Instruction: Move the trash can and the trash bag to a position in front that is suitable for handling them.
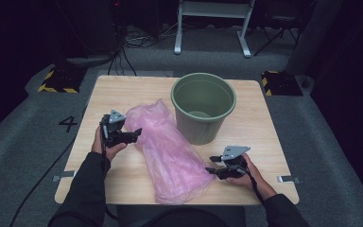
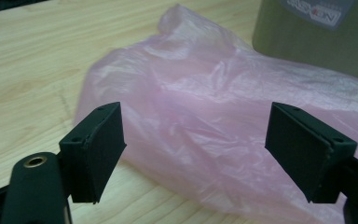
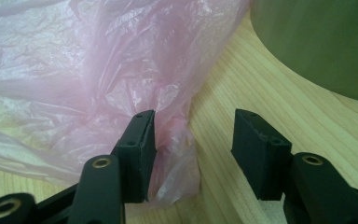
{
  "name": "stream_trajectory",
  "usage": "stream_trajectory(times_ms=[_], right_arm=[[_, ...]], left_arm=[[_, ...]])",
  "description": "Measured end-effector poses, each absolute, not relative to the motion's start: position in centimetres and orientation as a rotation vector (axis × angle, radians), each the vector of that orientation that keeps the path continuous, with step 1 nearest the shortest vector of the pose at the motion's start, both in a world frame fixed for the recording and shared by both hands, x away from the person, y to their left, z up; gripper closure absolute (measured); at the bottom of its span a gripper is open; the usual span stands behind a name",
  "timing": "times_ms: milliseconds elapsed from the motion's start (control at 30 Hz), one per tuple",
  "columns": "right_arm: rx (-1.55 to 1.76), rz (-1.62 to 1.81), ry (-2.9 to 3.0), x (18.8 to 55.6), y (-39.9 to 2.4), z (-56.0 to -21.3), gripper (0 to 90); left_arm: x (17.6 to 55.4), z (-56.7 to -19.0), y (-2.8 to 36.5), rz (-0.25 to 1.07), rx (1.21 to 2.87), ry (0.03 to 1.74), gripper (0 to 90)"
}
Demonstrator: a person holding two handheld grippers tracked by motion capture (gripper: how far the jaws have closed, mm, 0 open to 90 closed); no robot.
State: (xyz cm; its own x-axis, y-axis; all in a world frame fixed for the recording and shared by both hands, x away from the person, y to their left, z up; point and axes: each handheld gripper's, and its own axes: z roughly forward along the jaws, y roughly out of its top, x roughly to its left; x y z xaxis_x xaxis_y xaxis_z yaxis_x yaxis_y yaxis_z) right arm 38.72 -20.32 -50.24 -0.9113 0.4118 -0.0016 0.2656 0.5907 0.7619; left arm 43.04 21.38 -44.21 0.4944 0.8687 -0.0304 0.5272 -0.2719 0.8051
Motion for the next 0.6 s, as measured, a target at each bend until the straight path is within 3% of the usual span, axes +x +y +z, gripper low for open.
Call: stream_trajectory(times_ms=[200,300,367,600], right_arm=[[0.569,1.22,2.64,38.7,-20.3,-50.2,49.4],[0.568,1.219,2.64,38.7,-20.3,-50.2,49.2],[0.566,1.219,2.641,38.7,-20.4,-50.2,48.9],[0.56,1.216,2.642,38.8,-20.4,-50.2,48.0]], left_arm=[[43.6,-46.2,17.7,0.579,2.049,1.167,19.4],[43.8,-47.4,17.0,0.598,2.124,1.175,24.3],[44.2,-48.6,16.8,0.54,2.17,1.219,18.9],[44.1,-49.4,17.3,0.554,2.167,1.25,16.7]])
